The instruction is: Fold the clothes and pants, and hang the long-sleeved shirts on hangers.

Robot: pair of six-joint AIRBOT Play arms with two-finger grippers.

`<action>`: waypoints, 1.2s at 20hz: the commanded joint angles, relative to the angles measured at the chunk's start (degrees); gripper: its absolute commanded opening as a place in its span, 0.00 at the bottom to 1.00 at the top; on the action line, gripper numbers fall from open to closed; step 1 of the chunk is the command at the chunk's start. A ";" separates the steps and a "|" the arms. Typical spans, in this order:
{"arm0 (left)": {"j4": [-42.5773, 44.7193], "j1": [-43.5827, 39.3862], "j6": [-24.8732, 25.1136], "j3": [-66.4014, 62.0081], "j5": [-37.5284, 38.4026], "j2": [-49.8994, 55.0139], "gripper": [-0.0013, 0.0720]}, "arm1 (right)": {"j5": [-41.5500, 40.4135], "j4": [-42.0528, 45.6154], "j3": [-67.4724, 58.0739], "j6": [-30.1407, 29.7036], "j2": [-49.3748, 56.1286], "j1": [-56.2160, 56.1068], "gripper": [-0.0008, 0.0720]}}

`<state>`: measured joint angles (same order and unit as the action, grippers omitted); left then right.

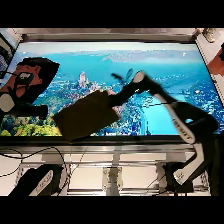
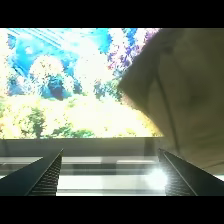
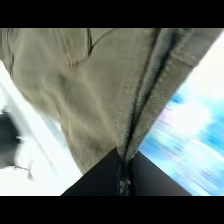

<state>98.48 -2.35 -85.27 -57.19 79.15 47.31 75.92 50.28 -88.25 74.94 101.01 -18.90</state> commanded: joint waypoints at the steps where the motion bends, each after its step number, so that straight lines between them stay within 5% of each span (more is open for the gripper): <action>1: 0.02 0.07 0.02 0.02 -0.04 0.00 0.94 | 10.91 19.91 -1.09 5.09 -6.84 13.03 0.04; 8: 0.00 0.07 0.00 0.02 -0.04 0.00 0.94 | 18.43 38.97 -1.01 11.56 -12.26 46.05 0.04; 16: -0.02 0.07 -0.02 0.02 -1.03 0.07 0.94 | 15.98 40.48 -0.94 12.90 -12.26 70.55 0.04; 17: -0.02 0.07 -0.02 0.02 -1.18 0.07 0.94 | 16.15 40.44 -0.61 12.79 -12.28 72.24 0.09; 20: -0.02 0.07 -0.02 0.02 -1.36 0.07 0.94 | 17.11 39.69 0.66 12.63 -12.52 74.84 0.78; 24: -0.02 0.07 0.00 0.02 -1.31 0.07 0.94 | 14.67 32.74 1.90 11.52 -16.39 73.07 0.81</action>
<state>98.45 -2.35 -85.30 -57.19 78.00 47.33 92.33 87.83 -87.09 87.48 86.85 54.30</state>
